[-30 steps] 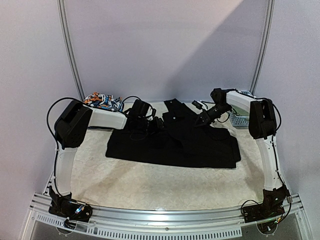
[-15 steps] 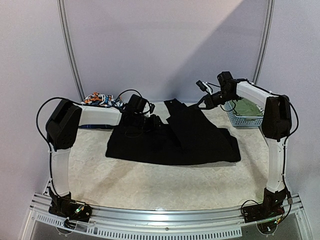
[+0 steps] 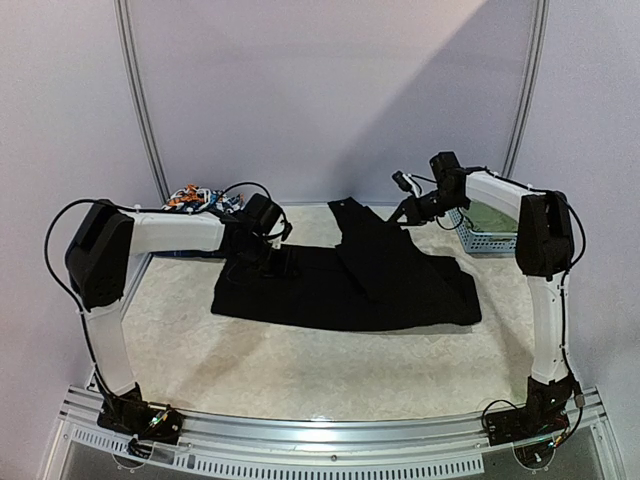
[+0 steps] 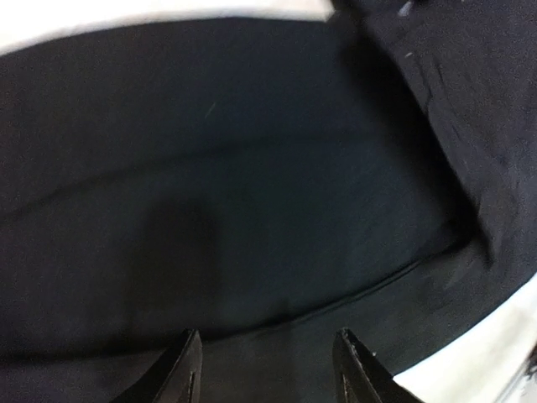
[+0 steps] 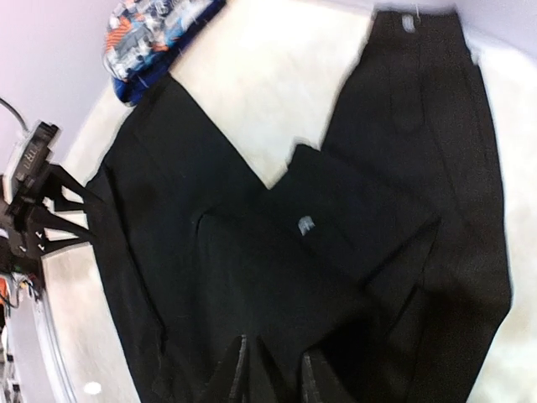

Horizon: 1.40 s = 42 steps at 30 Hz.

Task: Fold and stack the mixed laundry pile
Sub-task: Fold the 1/3-folded shirt at the center of the board, then move the rectangle-folded shirt to the center of the board.

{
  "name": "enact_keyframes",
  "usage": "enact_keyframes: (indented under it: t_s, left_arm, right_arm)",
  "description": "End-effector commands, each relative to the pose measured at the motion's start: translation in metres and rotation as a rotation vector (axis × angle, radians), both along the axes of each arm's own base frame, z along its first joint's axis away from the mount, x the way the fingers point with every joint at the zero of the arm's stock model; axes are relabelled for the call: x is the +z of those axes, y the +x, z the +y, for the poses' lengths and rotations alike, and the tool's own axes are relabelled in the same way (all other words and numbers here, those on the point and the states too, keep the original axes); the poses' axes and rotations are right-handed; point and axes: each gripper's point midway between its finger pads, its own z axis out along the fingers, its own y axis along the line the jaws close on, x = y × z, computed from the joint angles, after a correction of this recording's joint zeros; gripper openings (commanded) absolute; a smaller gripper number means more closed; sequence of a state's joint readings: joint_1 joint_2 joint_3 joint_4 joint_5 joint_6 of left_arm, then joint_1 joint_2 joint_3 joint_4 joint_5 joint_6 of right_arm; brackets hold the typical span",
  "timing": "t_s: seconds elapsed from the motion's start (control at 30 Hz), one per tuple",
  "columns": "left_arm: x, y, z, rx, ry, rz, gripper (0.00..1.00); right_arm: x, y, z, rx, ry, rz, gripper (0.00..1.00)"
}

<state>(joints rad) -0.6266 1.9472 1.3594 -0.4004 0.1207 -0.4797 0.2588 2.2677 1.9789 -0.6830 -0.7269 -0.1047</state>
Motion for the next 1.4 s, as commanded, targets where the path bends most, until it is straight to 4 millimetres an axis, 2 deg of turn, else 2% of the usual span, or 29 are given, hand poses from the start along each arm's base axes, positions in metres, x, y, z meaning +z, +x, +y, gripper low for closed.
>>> enact_keyframes:
  t_s: [0.0, 0.1, 0.2, 0.23, 0.33, 0.4, 0.43, 0.57, 0.7, 0.9, 1.17, 1.27, 1.37]
  left_arm:
    - [-0.005, -0.026, 0.036, -0.003, 0.153, 0.028, 0.55]
    - [-0.006, -0.038, 0.06, 0.037, 0.23, 0.034, 0.55]
    - [-0.005, -0.049, 0.074, 0.07, 0.242, 0.035, 0.55]
    - [-0.006, -0.053, 0.076, 0.078, 0.232, 0.039, 0.55]
    - [-0.011, -0.061, 0.083, 0.107, 0.215, 0.046, 0.55]
    - [-0.016, -0.065, 0.088, 0.127, 0.211, 0.057, 0.55]
    - [-0.02, -0.067, 0.092, 0.139, 0.214, 0.066, 0.55]
    - [-0.038, -0.076, 0.111, 0.216, 0.222, 0.119, 0.55]
    - [-0.053, -0.083, 0.123, 0.271, 0.223, 0.169, 0.55]
    - [-0.067, -0.093, 0.135, 0.304, 0.25, 0.219, 0.54]
    - [-0.078, -0.114, 0.145, 0.332, 0.255, 0.282, 0.54]
    - [-0.066, -0.114, 0.142, 0.34, 0.222, 0.271, 0.53]
    - [-0.023, -0.099, 0.146, 0.398, 0.155, 0.148, 0.55]
  right_arm:
    - [-0.03, -0.013, -0.01, -0.013, -0.084, 0.106, 0.24]
    - [-0.034, -0.028, -0.035, -0.03, -0.225, 0.109, 0.33]
    - [-0.04, -0.053, -0.064, -0.036, -0.309, 0.13, 0.4]
    - [-0.03, -0.062, -0.072, -0.037, -0.314, 0.118, 0.44]
    - [-0.028, -0.107, -0.085, 0.043, -0.358, 0.128, 0.48]
    - [-0.036, -0.139, -0.093, 0.115, -0.386, 0.146, 0.48]
    - [-0.047, -0.154, -0.099, 0.136, -0.41, 0.169, 0.48]
    - [-0.057, -0.187, -0.112, 0.184, -0.461, 0.155, 0.52]
    - [-0.075, -0.2, -0.12, 0.213, -0.497, 0.189, 0.51]
    - [-0.107, -0.212, -0.132, 0.251, -0.569, 0.249, 0.37]
    - [-0.132, -0.229, -0.151, 0.284, -0.665, 0.224, 0.34]
    - [-0.143, -0.231, -0.159, 0.288, -0.711, 0.206, 0.34]
    - [-0.152, -0.232, -0.165, 0.29, -0.742, 0.196, 0.34]
